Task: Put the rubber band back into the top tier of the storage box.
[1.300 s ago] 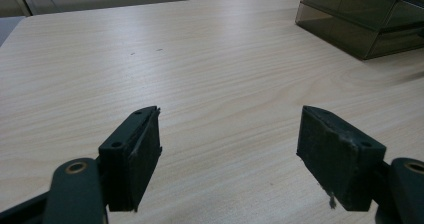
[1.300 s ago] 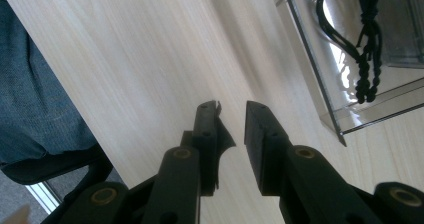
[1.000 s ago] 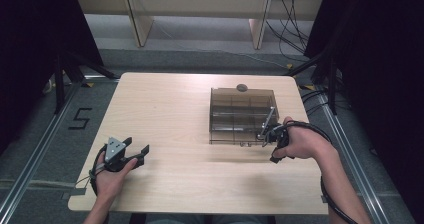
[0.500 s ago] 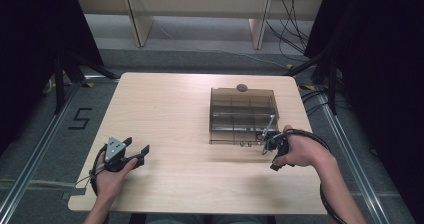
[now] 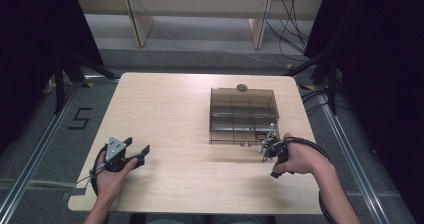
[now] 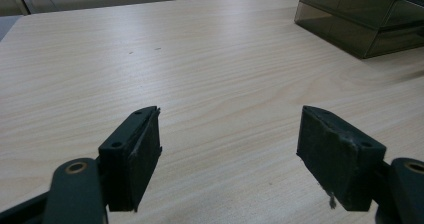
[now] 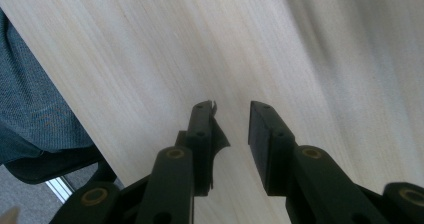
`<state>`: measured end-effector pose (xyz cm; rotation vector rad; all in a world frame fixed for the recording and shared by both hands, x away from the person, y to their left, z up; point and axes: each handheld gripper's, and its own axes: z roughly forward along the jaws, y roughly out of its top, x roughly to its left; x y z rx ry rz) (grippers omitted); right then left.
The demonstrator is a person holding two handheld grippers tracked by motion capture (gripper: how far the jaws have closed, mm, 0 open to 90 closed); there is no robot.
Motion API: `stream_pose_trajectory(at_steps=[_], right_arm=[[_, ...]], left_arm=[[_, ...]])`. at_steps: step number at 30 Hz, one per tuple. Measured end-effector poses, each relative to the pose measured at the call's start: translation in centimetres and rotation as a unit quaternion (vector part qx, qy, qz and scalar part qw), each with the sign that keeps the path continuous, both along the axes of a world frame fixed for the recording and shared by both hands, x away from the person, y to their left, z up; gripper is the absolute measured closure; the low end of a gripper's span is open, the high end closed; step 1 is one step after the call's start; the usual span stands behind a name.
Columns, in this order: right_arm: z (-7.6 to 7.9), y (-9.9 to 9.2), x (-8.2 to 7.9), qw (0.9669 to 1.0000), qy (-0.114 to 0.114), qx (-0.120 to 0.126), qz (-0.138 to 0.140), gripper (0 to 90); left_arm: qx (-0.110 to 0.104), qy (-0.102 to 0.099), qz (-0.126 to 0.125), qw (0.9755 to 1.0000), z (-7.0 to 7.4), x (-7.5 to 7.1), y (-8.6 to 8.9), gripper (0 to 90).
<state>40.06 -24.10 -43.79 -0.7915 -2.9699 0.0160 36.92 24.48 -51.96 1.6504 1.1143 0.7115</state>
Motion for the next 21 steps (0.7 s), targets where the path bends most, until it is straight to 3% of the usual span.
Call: stream_pose_trajectory(at_steps=[1, 2, 7, 13, 14, 15, 16, 18, 21], right_arm=[[-0.1, -0.1, -0.1, 1.0, 0.002, 0.0, -0.006, 72.3], [-0.3, -0.2, 0.0, 1.0, 0.0, 0.006, 0.004, 72.3], [-0.8, -0.3, -0.4, 0.9999, 0.003, 0.0, -0.016, 71.8], [-1.3, -0.6, -0.5, 1.0, 0.002, 0.008, 0.004, 71.1], [-1.3, -0.5, -0.8, 0.9999, 0.002, 0.005, -0.014, 70.8], [-1.5, -0.6, -0.6, 0.9998, 0.0, 0.015, 0.012, 70.4], [-1.5, -0.6, -0.6, 0.9998, 0.0, 0.015, 0.012, 70.4], [-1.4, -0.5, -1.1, 0.9999, 0.001, 0.005, -0.015, 69.9], [-0.9, -0.5, -1.0, 0.9999, -0.003, 0.004, -0.012, 69.4]], left_arm=[[0.001, 0.0, 0.0, 1.0, 0.0, 0.0, 0.0, 24.7], [0.001, 0.0, 0.0, 1.0, 0.0, 0.0, 0.0, 24.7], [0.003, 0.002, 0.002, 1.0, 0.0, 0.0, -0.1, 24.7], [0.004, 0.003, 0.001, 1.0, 0.0, 0.0, -0.1, 24.7], [0.004, 0.002, 0.001, 1.0, 0.0, 0.0, -0.1, 24.7], [0.003, 0.004, 0.002, 1.0, 0.0, 0.0, 0.0, 24.7], [0.003, 0.004, 0.002, 1.0, 0.0, 0.0, 0.0, 24.7], [0.003, 0.003, 0.002, 1.0, 0.0, 0.0, 0.0, 24.7], [0.004, 0.003, 0.001, 1.0, 0.0, 0.0, -0.1, 24.7]])
